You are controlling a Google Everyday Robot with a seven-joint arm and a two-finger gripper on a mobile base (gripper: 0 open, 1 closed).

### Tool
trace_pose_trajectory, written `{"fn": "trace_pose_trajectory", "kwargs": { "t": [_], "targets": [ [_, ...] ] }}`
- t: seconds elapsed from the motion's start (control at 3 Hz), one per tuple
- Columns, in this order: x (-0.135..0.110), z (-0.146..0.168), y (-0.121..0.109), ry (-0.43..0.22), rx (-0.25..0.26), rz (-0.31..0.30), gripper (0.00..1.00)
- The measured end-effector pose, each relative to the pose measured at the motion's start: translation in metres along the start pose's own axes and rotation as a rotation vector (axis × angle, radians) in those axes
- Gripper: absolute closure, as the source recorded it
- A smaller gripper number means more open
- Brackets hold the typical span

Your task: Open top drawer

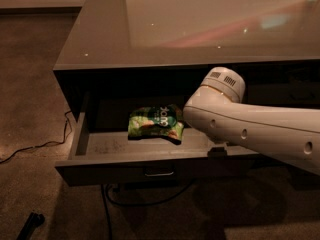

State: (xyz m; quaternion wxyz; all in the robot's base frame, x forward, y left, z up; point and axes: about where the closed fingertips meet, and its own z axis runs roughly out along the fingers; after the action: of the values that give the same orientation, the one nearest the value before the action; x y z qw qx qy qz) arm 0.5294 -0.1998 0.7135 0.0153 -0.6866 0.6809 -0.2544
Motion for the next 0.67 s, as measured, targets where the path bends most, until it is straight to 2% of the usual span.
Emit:
{"fn": "trace_pose_trajectory", "kwargs": {
  "t": [0.33, 0.67],
  "targets": [
    [-0.0023, 0.0069, -0.0033, 0.001, -0.006, 0.001, 0.87],
    [-0.0067, 0.0146, -0.0054, 0.0, -0.016, -0.006, 1.0]
  ]
}}
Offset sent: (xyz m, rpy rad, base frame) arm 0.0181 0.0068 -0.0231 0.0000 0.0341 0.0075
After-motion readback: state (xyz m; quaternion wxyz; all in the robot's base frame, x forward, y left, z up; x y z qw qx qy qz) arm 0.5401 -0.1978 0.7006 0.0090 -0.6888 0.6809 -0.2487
